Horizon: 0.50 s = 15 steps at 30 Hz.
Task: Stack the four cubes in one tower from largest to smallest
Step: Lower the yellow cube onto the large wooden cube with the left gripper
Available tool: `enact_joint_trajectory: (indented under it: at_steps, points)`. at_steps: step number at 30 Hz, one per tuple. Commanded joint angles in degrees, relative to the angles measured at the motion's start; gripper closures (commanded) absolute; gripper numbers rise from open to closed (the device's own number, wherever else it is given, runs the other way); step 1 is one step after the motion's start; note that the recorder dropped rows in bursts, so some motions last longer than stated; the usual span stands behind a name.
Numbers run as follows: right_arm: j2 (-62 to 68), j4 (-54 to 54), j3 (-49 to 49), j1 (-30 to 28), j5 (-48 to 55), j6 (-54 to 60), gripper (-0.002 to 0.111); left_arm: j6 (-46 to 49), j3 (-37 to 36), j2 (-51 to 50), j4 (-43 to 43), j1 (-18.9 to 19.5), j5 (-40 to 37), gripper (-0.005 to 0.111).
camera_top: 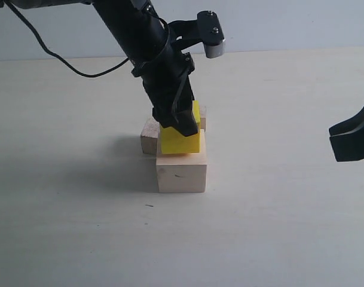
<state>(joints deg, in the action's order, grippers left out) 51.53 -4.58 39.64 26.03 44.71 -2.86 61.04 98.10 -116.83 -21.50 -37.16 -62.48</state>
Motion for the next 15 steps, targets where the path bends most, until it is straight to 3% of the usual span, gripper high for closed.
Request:
enact_joint_trajectory:
  at_steps: [1,15]
  points:
    - [-0.20,0.06,-0.19,-0.03,-0.93,0.28,0.108,-0.59,-0.85,0.33,-0.95,-0.26,1.28,0.107]
    - [-0.20,0.06,-0.19,-0.03,-0.93,0.28,0.108,0.54,-2.96,1.55,-1.38,-0.26,2.25,0.107]
